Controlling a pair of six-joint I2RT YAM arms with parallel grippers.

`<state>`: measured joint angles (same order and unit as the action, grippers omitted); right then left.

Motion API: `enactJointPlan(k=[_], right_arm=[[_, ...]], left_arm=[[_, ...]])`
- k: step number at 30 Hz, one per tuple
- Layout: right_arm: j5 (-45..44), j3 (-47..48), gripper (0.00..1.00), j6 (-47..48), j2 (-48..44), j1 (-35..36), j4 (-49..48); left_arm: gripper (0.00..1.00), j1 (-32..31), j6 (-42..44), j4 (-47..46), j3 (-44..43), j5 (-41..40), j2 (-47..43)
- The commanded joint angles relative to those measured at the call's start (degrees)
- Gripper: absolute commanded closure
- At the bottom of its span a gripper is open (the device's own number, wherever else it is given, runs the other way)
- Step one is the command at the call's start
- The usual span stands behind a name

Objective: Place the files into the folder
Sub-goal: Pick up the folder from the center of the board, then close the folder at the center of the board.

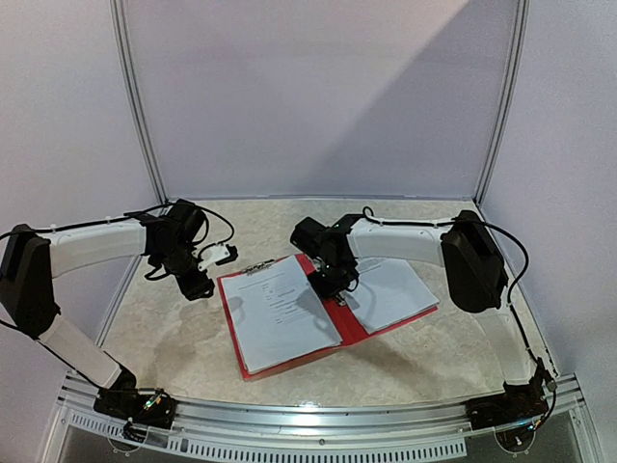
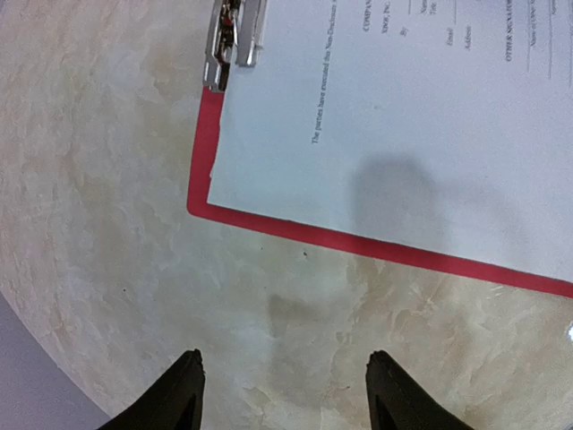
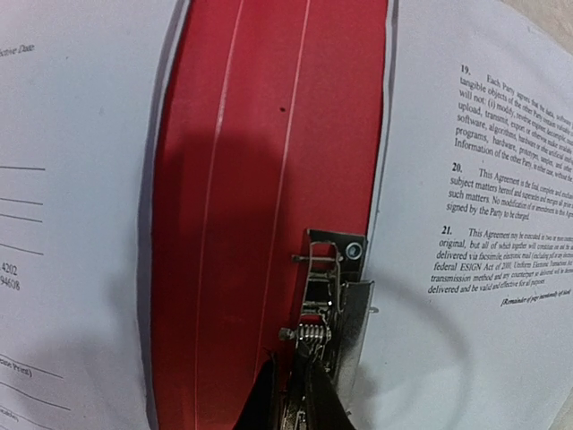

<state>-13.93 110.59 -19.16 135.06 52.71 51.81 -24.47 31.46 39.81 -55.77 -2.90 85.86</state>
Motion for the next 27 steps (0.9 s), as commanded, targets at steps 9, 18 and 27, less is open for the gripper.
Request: enactJointPlan(k=[9,18,27], right_arm=[[5.5,0.6,1.0,-2.4,-5.4,-1.1,-0.2],[13.3,-6.3,1.0,-5.9,-14.9,-4.5,-7.5],[18.5,-12.0,1.0,-11.4,-18.2,-7.9,-16.1]], left_arm=[[0.37,1.7,1.0,1.4,-2.2,1.9,-0.4],[0.29,11.1,-8.6,5.4,-9.0,16.6,1.2],[0.07,21.7,-27.4,9.0,-15.0,46.8,9.1]])
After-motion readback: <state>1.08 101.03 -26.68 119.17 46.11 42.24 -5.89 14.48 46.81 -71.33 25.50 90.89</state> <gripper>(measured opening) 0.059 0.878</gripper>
